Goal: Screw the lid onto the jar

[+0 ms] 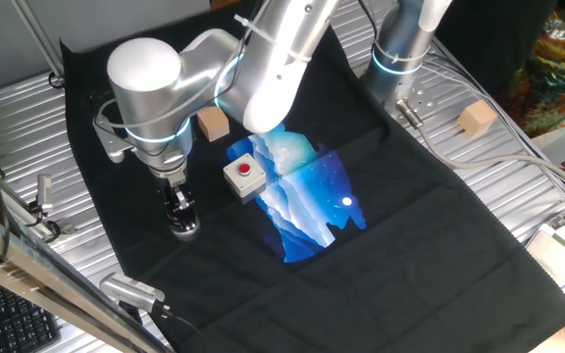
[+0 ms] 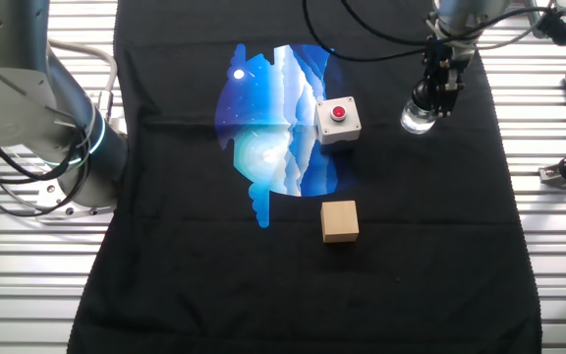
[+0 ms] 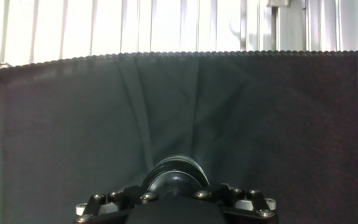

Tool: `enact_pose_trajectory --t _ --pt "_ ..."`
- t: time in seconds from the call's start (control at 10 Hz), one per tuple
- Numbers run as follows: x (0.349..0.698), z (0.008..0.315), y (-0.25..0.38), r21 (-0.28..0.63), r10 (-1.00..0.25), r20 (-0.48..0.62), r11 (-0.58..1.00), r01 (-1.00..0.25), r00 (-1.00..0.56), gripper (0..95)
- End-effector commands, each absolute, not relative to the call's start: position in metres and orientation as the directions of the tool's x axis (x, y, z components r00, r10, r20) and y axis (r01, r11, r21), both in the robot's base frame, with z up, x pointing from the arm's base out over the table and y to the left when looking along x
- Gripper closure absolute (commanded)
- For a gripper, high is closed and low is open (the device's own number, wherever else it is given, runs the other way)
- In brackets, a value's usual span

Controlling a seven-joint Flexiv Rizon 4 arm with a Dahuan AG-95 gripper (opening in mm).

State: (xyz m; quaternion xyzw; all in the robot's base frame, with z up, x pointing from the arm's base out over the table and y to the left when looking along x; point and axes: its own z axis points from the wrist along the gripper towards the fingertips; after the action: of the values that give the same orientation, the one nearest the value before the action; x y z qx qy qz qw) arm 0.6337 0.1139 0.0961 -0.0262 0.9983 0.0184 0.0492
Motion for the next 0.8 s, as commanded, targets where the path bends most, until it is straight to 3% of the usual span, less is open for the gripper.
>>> enact_pose_trajectory --t 0.1,0.8 --pt "0.635 0.096 0.115 0.036 -0.054 -0.093 0.998 -0.057 -0.994 19.0" --pt "0.621 0.111 0.113 0.023 -0.081 -0.072 0.996 -0.083 -0.994 19.0"
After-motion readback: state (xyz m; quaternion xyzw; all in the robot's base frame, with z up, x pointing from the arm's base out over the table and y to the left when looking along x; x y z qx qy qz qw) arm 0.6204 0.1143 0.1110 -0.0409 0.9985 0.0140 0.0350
